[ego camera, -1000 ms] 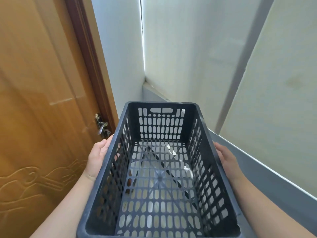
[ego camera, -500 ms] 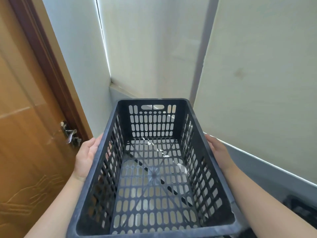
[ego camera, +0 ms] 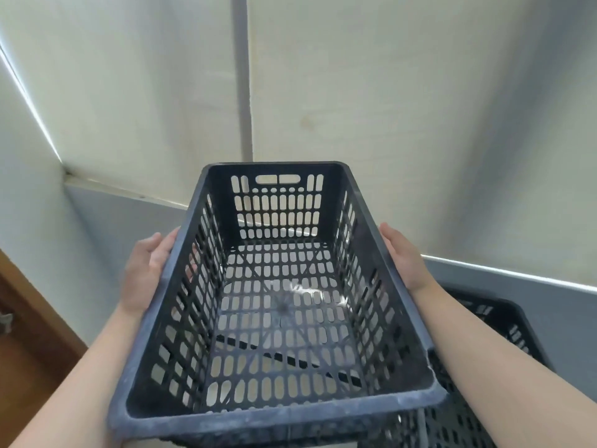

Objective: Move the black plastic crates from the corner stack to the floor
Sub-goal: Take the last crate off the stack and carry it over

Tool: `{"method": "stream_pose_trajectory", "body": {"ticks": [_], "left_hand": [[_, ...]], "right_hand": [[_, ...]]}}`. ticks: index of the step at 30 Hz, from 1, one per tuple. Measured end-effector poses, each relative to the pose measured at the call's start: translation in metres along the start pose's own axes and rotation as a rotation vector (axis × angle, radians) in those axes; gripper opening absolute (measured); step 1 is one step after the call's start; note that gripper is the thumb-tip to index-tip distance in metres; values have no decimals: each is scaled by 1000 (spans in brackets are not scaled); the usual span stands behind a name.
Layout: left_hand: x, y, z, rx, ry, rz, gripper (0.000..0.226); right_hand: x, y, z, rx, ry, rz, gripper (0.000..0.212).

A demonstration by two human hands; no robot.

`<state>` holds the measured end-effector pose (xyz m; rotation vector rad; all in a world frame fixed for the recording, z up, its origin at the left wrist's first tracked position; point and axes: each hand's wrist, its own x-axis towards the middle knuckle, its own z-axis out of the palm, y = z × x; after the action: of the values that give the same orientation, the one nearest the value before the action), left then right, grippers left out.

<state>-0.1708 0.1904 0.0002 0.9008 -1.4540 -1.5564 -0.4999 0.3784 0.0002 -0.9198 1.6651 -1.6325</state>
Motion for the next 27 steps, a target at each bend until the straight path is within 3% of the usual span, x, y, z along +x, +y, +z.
{"method": "stream_pose_trajectory", "body": {"ticks": [4, 7, 11, 17, 21, 27], "left_hand": [[-6, 11, 48, -47, -176, -2, 48], [-15, 12, 91, -36, -202, 40, 52], [-35, 15, 136, -158, -305, -67, 51], [-78, 18, 218, -184, -340, -109, 53], [-109, 16, 271, -181, -342, -104, 49], [-142, 4, 338, -202, -378, -105, 50]], "right_hand": [[-24, -5, -50, -49, 36, -21, 46], [-48, -11, -90, -29, 83, -38, 47], [-72, -16, -133, 9, 138, -56, 46], [-116, -30, -204, 44, 210, -115, 26], [-137, -20, -265, 96, 246, -82, 43], [-174, -14, -343, 57, 274, -97, 46]]}}
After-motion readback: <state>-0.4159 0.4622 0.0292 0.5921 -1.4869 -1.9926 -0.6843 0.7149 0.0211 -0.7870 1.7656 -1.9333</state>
